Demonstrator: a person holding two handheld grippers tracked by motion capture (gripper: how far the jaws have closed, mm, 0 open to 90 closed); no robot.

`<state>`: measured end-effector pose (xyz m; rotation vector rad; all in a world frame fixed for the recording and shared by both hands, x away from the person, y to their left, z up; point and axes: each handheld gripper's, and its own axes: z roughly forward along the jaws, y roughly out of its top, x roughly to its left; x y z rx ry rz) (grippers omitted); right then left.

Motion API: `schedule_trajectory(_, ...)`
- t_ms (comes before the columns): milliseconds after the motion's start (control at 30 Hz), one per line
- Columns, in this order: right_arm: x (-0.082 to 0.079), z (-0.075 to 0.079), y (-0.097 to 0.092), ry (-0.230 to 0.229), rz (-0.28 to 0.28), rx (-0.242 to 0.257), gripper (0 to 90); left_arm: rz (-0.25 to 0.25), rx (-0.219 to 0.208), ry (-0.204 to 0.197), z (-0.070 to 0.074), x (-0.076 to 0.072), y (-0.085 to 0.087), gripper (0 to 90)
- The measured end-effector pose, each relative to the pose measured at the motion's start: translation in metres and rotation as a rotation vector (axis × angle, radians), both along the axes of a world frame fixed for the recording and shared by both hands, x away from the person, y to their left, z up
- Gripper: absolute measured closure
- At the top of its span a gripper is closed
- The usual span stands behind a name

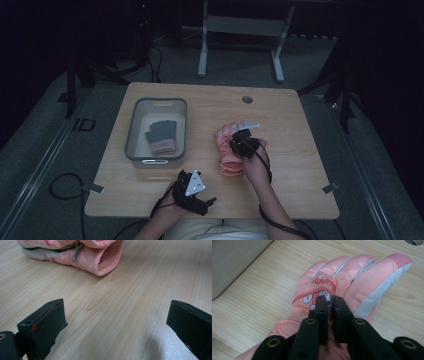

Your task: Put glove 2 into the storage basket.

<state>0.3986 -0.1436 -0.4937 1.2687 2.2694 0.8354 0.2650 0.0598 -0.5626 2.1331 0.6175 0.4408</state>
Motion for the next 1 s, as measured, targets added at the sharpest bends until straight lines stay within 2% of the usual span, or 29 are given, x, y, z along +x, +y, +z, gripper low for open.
schedule_trajectory(67,0.000,0.001,0.000,-0.008,0.002,0.008,78.9,0.005,-0.006,-0.005,0.002,0.000,0.000,1.9)
schedule_trajectory(133,-0.002,0.005,-0.003,-0.014,0.012,0.032,75.7,0.001,-0.037,-0.017,0.007,-0.001,0.001,3.3)
schedule_trajectory(233,-0.006,0.023,-0.015,-0.038,0.021,0.112,73.3,0.012,-0.064,-0.030,0.016,-0.002,0.000,3.8)
schedule_trajectory(267,-0.007,0.027,-0.018,-0.050,0.025,0.116,71.8,0.021,-0.071,-0.035,0.020,-0.001,0.000,3.8)
schedule_trajectory(367,-0.009,0.044,-0.027,-0.083,0.040,0.130,70.4,0.051,-0.088,-0.035,0.036,0.001,-0.001,4.4)
schedule_trajectory(433,-0.008,0.052,-0.034,-0.101,0.032,0.139,68.4,0.085,-0.091,-0.015,0.049,0.004,-0.001,5.2)
schedule_trajectory(533,-0.006,0.054,-0.042,-0.108,0.021,0.151,62.6,0.112,-0.138,0.005,0.071,0.016,-0.002,6.0)
schedule_trajectory(567,-0.005,0.053,-0.044,-0.101,0.020,0.161,61.1,0.116,-0.134,0.003,0.076,0.020,-0.003,7.4)
schedule_trajectory(600,-0.004,0.052,-0.045,-0.094,0.020,0.171,59.8,0.119,-0.116,-0.015,0.081,0.026,-0.007,9.5)
schedule_trajectory(633,-0.002,0.049,-0.046,-0.089,0.020,0.176,58.5,0.126,-0.091,-0.055,0.085,0.031,-0.011,10.0)
schedule_trajectory(667,0.000,0.046,-0.045,-0.084,0.016,0.174,59.1,0.138,-0.082,-0.075,0.088,0.038,-0.016,10.6)
schedule_trajectory(700,0.002,0.043,-0.046,-0.078,0.015,0.173,59.6,0.142,-0.091,-0.055,0.091,0.047,-0.020,11.7)
schedule_trajectory(800,0.003,0.034,-0.052,-0.064,0.004,0.178,60.0,0.156,-0.166,0.038,0.097,0.079,-0.028,13.6)
schedule_trajectory(833,0.004,0.032,-0.055,-0.048,0.005,0.208,59.8,0.158,-0.186,0.070,0.098,0.089,-0.029,13.6)
schedule_trajectory(900,0.004,0.030,-0.058,-0.027,0.022,0.271,58.5,0.189,-0.202,0.095,0.097,0.102,-0.032,13.6)
schedule_trajectory(933,0.004,0.030,-0.057,-0.024,0.028,0.276,57.2,0.203,-0.202,0.112,0.096,0.110,-0.033,13.6)
schedule_trajectory(1000,0.005,0.029,-0.056,-0.016,0.040,0.281,57.2,0.203,-0.202,0.112,0.096,0.110,-0.033,13.6)
